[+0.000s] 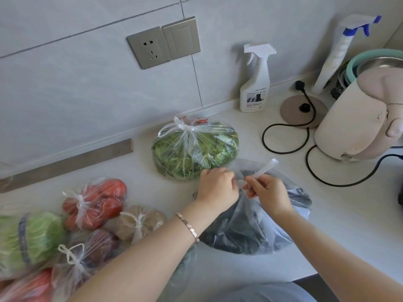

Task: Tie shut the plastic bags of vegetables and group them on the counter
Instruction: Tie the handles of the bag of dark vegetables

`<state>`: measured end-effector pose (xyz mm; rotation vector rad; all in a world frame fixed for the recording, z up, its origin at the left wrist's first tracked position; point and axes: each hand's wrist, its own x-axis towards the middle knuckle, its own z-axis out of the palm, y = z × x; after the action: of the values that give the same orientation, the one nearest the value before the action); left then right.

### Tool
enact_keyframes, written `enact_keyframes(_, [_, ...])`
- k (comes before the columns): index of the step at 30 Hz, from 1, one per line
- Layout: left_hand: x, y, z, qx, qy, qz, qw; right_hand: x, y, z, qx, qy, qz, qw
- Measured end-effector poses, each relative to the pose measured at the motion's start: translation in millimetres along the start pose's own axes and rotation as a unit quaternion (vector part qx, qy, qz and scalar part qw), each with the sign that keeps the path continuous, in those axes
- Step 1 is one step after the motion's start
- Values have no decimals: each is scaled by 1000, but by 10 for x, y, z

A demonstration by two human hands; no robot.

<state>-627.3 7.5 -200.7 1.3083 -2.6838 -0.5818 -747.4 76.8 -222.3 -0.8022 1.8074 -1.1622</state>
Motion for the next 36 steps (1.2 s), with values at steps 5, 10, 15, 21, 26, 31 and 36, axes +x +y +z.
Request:
enact_keyframes(5, [71, 101, -30, -93, -96, 89, 987, -26, -35, -96, -42, -20, -50, 998])
enact_keyframes(10, [4, 62, 91, -168, -81, 41, 982, -32, 8, -6, 1, 46, 1, 999])
enact_keyframes(15, [-11, 56, 114, -216, -40, -1, 976, 12, 20, 96, 23, 101, 50, 993])
enact_keyframes(21, [41, 75, 143, -282, -32, -123, 951, -12, -71, 4, 44, 109, 43, 992])
enact_keyframes(26, [61, 97, 101, -317, -58, -148, 935, -107, -5, -48, -69, 33, -65, 995])
enact_keyframes(31, [87, 78, 49, -201, -70, -65, 975, -53, 34, -6, -212, 10, -168, 963])
enact_keyframes(36, [101, 54, 28, -125, -83, 13, 989, 64, 24, -88, -285, -39, -231, 929])
